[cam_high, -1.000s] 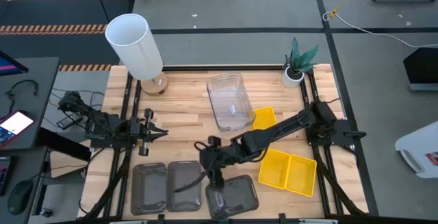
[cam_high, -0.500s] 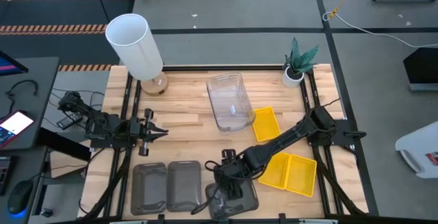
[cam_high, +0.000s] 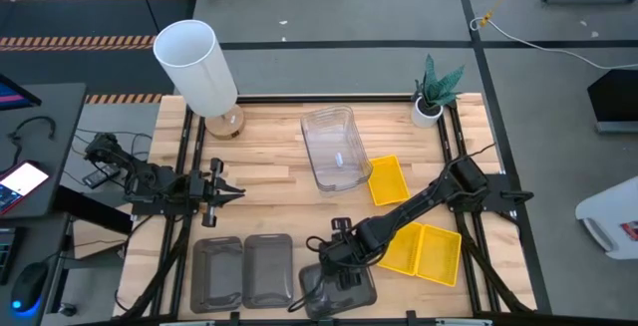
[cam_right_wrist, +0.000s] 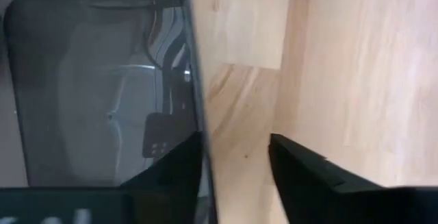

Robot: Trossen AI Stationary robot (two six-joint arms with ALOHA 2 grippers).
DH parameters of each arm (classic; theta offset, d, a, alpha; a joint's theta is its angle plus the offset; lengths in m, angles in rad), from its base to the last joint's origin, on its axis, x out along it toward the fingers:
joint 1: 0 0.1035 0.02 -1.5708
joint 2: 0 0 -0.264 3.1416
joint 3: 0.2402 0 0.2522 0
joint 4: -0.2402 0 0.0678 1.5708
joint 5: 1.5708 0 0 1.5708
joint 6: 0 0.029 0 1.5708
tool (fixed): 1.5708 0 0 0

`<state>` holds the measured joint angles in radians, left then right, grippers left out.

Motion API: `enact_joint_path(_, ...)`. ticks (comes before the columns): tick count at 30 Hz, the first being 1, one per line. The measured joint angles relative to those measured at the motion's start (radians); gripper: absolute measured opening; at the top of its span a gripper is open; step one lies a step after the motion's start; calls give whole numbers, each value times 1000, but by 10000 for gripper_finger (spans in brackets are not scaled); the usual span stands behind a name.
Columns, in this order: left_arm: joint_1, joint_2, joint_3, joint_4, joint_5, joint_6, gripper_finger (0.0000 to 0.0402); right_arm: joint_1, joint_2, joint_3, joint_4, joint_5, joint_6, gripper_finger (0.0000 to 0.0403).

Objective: Stack baskets by color
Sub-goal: Stack the right black bin on the top of the middle black bin

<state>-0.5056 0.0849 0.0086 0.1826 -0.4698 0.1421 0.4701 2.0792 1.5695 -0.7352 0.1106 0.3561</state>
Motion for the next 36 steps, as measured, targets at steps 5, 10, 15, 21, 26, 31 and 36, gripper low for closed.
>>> enact_joint_path(5, 0, 0, 0, 0, 0, 0, 28, -12, -1, 0, 0, 31, -56, 76)
enact_joint_path(10, 0, 0, 0, 0, 0, 0, 27, -47, -1, 76, -55, -3, -124, 11)
enact_joint_path(15, 0, 0, 0, 1, 0, 0, 34, -67, -1, 265, -243, 34, -231, 9)
enact_joint_path(21, 0, 0, 0, 0, 0, 0, 34, -69, -3, 457, -420, 113, -376, 6)
enact_joint_path(26, 0, 0, 0, 0, 0, 0, 28, -81, -3, 485, -450, 130, -517, 5)
enact_joint_path(31, 0, 0, 0, 0, 0, 0, 32, -127, -3, 486, -464, 66, -553, 4)
enact_joint_path(36, 0, 0, 0, 4, 0, -3, 35, -170, -3, 486, -473, 22, -598, 3)
